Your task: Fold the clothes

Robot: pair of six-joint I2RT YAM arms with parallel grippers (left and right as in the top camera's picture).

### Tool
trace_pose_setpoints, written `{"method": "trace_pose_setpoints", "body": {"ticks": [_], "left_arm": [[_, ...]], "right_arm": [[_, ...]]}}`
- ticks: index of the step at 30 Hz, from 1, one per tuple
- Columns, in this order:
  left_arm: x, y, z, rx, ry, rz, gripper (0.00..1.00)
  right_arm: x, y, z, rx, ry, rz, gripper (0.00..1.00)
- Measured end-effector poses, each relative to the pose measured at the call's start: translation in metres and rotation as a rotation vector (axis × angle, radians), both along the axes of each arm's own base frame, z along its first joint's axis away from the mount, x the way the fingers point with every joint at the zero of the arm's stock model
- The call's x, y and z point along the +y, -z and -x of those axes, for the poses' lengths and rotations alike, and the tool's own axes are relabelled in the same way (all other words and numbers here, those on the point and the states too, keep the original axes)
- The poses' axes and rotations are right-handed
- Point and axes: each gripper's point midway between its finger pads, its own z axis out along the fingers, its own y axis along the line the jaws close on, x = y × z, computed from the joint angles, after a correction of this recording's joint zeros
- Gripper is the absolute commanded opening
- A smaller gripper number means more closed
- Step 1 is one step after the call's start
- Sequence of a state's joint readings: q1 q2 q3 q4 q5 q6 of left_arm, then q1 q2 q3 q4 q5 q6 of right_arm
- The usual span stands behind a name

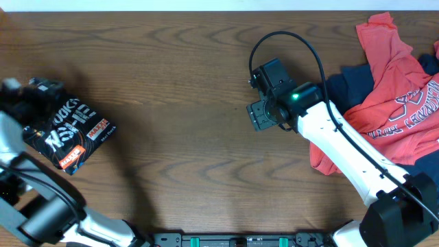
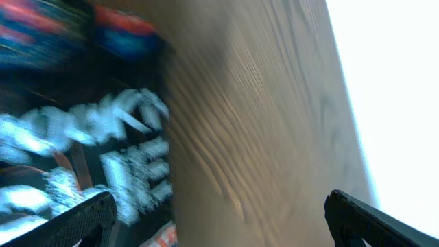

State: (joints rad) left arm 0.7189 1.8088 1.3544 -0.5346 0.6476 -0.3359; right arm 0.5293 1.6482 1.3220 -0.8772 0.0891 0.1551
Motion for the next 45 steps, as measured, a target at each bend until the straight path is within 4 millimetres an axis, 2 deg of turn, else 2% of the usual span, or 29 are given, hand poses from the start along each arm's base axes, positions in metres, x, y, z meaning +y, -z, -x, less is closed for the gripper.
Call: {"method": "trace_pose_setpoints", "body": {"ticks": [3, 6, 10, 11, 13, 16, 19, 21, 23, 26, 29, 32, 35, 38, 40, 42, 45], "left_arm": [[-0.047, -0.003, -0.006, 0.096, 0.113, -0.115, 0.98], [-0.085, 0.011, -0.003, 0.225, 0.194, -0.204, 0.98], [-0.124, 0.022, 0.001, 0.329, 0.289, -0.299, 0.98], [-0.132, 0.023, 0.001, 0.340, 0.311, -0.316, 0.98], [-0.156, 0.025, 0.001, 0.358, 0.373, -0.347, 0.98], [-0.193, 0.027, 0.003, 0.368, 0.484, -0.384, 0.98], [-0.231, 0.031, 0.018, 0.408, 0.615, -0.410, 0.98], [-0.255, 0.035, 0.042, 0.480, 0.716, -0.412, 0.98], [-0.273, 0.038, 0.076, 0.591, 0.811, -0.401, 0.98], [-0.280, 0.035, 0.122, 0.756, 0.905, -0.381, 0.98], [-0.279, 0.030, 0.148, 0.858, 0.940, -0.364, 0.98], [-0.278, 0.027, 0.156, 0.889, 0.948, -0.358, 0.98], [-0.280, 0.021, 0.154, 0.841, 0.946, -0.372, 0.98], [-0.285, 0.003, 0.151, 0.697, 0.939, -0.412, 0.98], [-0.289, -0.013, 0.150, 0.568, 0.929, -0.447, 0.98], [-0.290, -0.033, 0.151, 0.406, 0.898, -0.504, 0.98], [-0.286, -0.060, 0.153, 0.163, 0.817, -0.599, 0.98]], "right_arm": [[0.004, 0.000, 0.000, 0.016, 0.007, -0.047, 0.80], [0.002, -0.001, -0.002, 0.040, 0.028, -0.100, 0.79], [-0.011, 0.000, -0.005, 0.075, 0.071, -0.140, 0.81], [-0.015, 0.001, -0.006, 0.079, 0.084, -0.145, 0.83], [-0.022, 0.000, -0.009, 0.090, 0.120, -0.171, 0.95], [-0.033, -0.001, -0.016, 0.106, 0.174, -0.231, 0.99], [-0.049, -0.004, -0.022, 0.127, 0.229, -0.297, 0.99], [-0.063, -0.003, -0.021, 0.161, 0.274, -0.334, 0.99], [-0.081, 0.000, -0.010, 0.230, 0.337, -0.349, 0.99], [-0.099, 0.005, 0.017, 0.356, 0.413, -0.343, 0.99], [-0.107, 0.007, 0.044, 0.471, 0.456, -0.322, 0.99], [-0.109, 0.006, 0.066, 0.564, 0.477, -0.301, 0.99], [-0.109, 0.005, 0.073, 0.586, 0.480, -0.296, 0.99], [-0.107, 0.000, 0.068, 0.503, 0.460, -0.317, 0.99], [-0.105, -0.010, 0.064, 0.382, 0.443, -0.340, 0.99], [-0.104, -0.026, 0.064, 0.247, 0.434, -0.359, 0.99], [-0.108, -0.061, 0.067, -0.051, 0.422, -0.366, 0.99]]}}
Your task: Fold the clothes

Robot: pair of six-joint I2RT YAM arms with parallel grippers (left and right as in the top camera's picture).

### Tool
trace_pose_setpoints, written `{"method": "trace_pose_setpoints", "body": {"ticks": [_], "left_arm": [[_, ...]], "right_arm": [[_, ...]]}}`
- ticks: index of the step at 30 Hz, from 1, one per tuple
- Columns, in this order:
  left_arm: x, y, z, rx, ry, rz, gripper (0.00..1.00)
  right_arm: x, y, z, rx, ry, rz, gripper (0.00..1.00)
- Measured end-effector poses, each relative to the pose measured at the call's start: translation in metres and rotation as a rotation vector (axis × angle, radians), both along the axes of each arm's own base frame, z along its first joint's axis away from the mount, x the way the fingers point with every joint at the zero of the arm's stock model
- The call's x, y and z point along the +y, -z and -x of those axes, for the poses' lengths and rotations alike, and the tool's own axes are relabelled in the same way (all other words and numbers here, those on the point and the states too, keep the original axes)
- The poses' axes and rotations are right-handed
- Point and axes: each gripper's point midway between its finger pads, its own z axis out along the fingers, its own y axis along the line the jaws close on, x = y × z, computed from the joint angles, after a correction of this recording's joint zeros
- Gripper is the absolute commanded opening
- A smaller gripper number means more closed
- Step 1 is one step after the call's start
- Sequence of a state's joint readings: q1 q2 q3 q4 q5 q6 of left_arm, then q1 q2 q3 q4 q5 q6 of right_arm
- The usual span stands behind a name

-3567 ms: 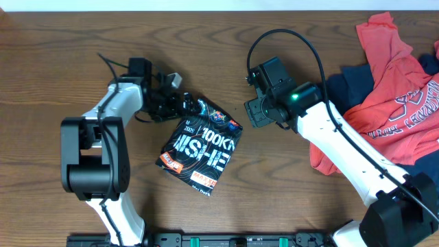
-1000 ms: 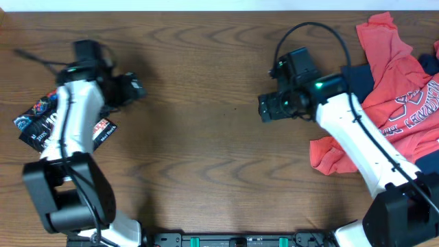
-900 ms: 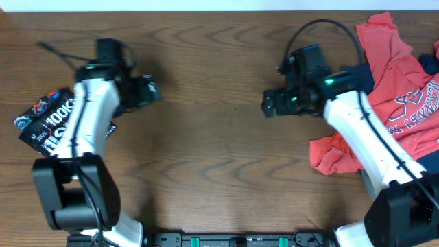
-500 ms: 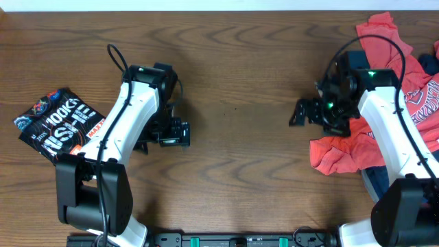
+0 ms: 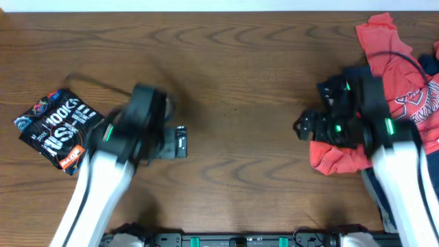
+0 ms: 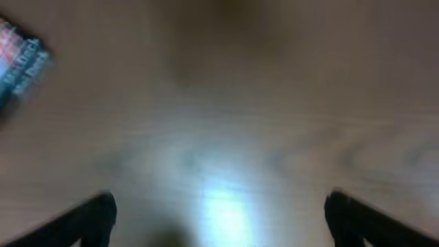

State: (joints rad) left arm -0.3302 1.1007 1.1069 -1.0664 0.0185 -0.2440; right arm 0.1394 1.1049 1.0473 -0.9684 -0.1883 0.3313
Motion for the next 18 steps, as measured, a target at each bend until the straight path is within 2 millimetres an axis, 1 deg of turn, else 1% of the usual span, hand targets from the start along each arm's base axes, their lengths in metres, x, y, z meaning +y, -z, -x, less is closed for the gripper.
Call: {"method": "trace_pose_setpoints", "body": {"ticks": [2, 4, 5, 7, 8, 12, 15, 18], "left_arm": [[0.004, -0.021, 0.009, -0.196, -0.005, 0.028, 0.98], [0.007, -0.047, 0.015, -0.402, -0.012, 0.090, 0.98], [0.010, -0.059, 0.020, -0.478, -0.021, 0.112, 0.98], [0.022, -0.085, 0.039, -0.620, -0.045, 0.159, 0.98], [0.027, -0.097, 0.048, -0.686, -0.053, 0.183, 0.98], [0.043, -0.124, 0.080, -0.860, -0.080, 0.256, 0.98], [0.052, -0.137, 0.098, -0.951, -0.095, 0.293, 0.98], [0.058, -0.143, 0.111, -1.007, -0.101, 0.320, 0.98]], "right_arm": [[-0.002, -0.027, 0.004, -0.215, 0.023, 0.035, 0.99], [-0.010, -0.055, 0.015, -0.406, 0.065, 0.056, 0.99], [-0.018, -0.067, 0.024, -0.477, 0.098, 0.065, 0.99], [-0.032, -0.080, 0.042, -0.564, 0.151, 0.072, 0.99], [-0.038, -0.083, 0.051, -0.591, 0.173, 0.076, 0.99], [-0.056, -0.096, 0.080, -0.685, 0.230, 0.071, 0.99], [-0.063, -0.099, 0.097, -0.725, 0.251, 0.066, 0.99], [-0.068, -0.093, 0.108, -0.715, 0.260, 0.074, 0.99]]}}
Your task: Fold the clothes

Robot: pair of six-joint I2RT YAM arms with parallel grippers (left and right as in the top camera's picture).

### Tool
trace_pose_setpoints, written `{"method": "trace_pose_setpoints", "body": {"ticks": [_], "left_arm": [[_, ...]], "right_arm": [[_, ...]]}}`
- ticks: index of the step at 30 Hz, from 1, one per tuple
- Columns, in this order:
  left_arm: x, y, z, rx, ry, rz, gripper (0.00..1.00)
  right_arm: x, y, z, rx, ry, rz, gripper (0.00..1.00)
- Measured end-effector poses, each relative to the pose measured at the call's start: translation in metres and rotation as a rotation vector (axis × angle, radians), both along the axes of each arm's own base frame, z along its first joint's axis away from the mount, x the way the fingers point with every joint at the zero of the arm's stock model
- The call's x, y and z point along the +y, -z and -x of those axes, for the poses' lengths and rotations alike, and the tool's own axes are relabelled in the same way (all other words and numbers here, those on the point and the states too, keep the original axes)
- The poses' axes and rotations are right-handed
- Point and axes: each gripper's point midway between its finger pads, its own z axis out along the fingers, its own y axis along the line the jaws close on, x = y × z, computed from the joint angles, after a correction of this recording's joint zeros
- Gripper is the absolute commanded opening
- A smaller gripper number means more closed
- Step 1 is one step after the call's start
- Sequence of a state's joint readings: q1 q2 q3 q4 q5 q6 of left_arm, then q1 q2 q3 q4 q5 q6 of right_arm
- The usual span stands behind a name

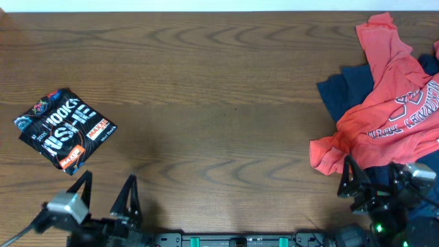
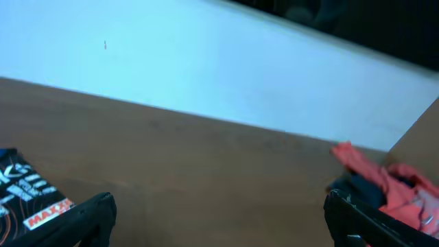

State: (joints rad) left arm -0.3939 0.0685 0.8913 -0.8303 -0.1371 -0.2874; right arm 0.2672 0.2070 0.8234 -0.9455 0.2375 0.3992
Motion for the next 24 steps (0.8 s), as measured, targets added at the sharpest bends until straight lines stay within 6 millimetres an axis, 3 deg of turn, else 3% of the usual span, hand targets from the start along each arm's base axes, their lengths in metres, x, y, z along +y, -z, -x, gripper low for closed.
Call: {"method": "trace_pose_setpoints", "body": {"ticks": [10, 24], "left_arm": [[0.002, -0.001, 0.004, -0.017, -0.002, 0.007, 0.98], [0.002, -0.001, 0.004, -0.017, -0.002, 0.008, 0.98]], "right_arm": [[-0.009, 0.058, 0.028, 0.254, 0.007, 0.070, 0.99], [-0.009, 0.059, 0.030, 0.251, 0.010, 0.064, 0.99]]}}
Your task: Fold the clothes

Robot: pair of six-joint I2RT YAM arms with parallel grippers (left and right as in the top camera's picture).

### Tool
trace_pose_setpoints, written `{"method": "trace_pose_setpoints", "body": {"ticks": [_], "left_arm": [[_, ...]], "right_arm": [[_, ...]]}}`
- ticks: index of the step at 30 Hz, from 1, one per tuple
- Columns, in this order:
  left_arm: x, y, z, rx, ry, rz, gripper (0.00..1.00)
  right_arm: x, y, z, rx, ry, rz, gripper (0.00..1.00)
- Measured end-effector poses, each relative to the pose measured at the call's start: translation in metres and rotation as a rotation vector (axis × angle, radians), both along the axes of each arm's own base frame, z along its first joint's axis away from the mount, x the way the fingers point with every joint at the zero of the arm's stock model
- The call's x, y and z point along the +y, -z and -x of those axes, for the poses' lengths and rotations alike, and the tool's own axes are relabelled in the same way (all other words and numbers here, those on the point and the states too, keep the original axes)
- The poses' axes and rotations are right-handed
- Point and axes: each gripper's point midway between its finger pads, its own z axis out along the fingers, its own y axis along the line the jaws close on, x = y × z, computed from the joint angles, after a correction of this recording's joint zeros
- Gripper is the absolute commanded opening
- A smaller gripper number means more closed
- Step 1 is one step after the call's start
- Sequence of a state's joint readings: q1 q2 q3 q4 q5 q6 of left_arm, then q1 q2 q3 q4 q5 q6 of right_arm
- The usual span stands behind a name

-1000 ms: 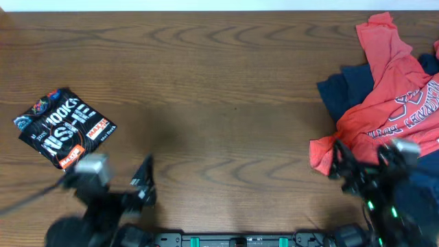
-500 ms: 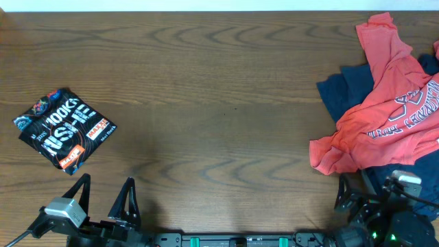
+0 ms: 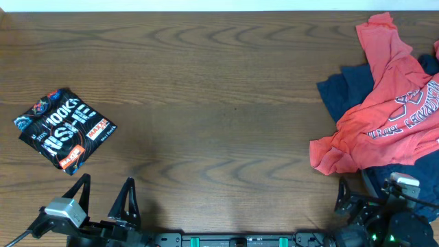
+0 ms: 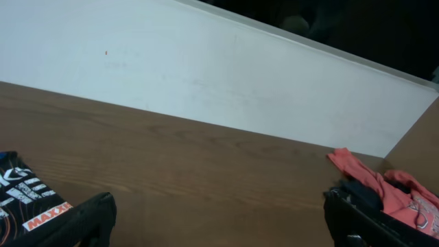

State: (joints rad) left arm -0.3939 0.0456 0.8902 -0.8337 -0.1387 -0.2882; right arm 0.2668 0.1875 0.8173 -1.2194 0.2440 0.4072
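A folded black shirt with white and orange print (image 3: 63, 129) lies flat at the table's left; its corner shows low left in the left wrist view (image 4: 20, 202). At the right lies a loose heap: a red shirt (image 3: 391, 103) over a navy garment (image 3: 339, 92), seen far right as the red shirt (image 4: 370, 180). My left gripper (image 3: 107, 181) is at the near edge, open and empty, with its fingers (image 4: 89, 218) wide apart. My right gripper (image 3: 365, 191) sits at the near right edge below the heap, its fingers apparently spread, holding nothing.
The wooden table (image 3: 226, 103) stretches between the folded shirt and the heap. A white wall (image 4: 206, 75) borders its far edge. The arm bases and a black rail (image 3: 240, 240) run along the near edge.
Both arms stand a little further back at the near edge. The right gripper sits lower in the overhead view. The clothes have not moved.
First my left gripper hovered open over the folded black shirt at the left, and the right stood mid-table beside the heap. Then the left was over bare table and the right at the heap's edge. By now both rest at the near edge, empty.
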Motion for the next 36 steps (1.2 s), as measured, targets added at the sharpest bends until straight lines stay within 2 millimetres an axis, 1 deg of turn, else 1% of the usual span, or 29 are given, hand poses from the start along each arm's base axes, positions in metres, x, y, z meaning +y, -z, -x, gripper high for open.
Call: {"method": "trace_pose_setpoints", "body": {"ticks": [3, 5, 7, 10, 16, 19, 22, 25, 29, 30, 36], "left_arm": [[0.000, 0.000, 0.000, 0.000, 0.000, 0.000, 0.98], [0.000, 0.001, 0.000, 0.002, 0.000, -0.001, 0.98], [0.000, 0.001, 0.000, 0.005, 0.000, -0.002, 0.98], [0.000, 0.002, 0.000, 0.007, 0.000, -0.003, 0.98], [0.000, 0.003, -0.001, 0.010, 0.000, -0.005, 0.98], [0.000, 0.004, -0.001, 0.011, 0.000, -0.005, 0.98], [0.000, 0.004, -0.001, 0.011, 0.000, -0.005, 0.98], [0.000, 0.004, -0.001, 0.012, 0.000, -0.005, 0.98], [0.000, 0.004, -0.001, 0.012, 0.000, -0.005, 0.98], [-0.001, 0.004, -0.001, 0.012, 0.000, -0.005, 0.98], [-0.001, 0.004, -0.001, 0.012, 0.000, -0.005, 0.98]], "right_arm": [[-0.001, -0.004, 0.000, -0.037, 0.008, -0.009, 0.99], [-0.002, -0.008, -0.009, -0.087, 0.022, -0.009, 0.99], [-0.001, -0.010, -0.022, -0.147, 0.023, 0.012, 0.99], [0.000, -0.003, -0.044, -0.231, 0.004, 0.060, 0.99], [0.006, 0.019, -0.083, -0.375, -0.035, 0.114, 0.99], [0.010, 0.024, -0.099, -0.462, -0.048, 0.132, 0.99], [0.012, 0.023, -0.109, -0.559, -0.055, 0.157, 0.99], [0.013, 0.027, -0.115, -0.613, -0.061, 0.190, 0.99], [0.015, 0.057, -0.116, -0.517, -0.095, 0.216, 0.99], [0.016, 0.061, -0.116, -0.503, -0.101, 0.217, 0.99], [0.018, 0.064, -0.116, -0.496, -0.117, 0.227, 0.99]]}}
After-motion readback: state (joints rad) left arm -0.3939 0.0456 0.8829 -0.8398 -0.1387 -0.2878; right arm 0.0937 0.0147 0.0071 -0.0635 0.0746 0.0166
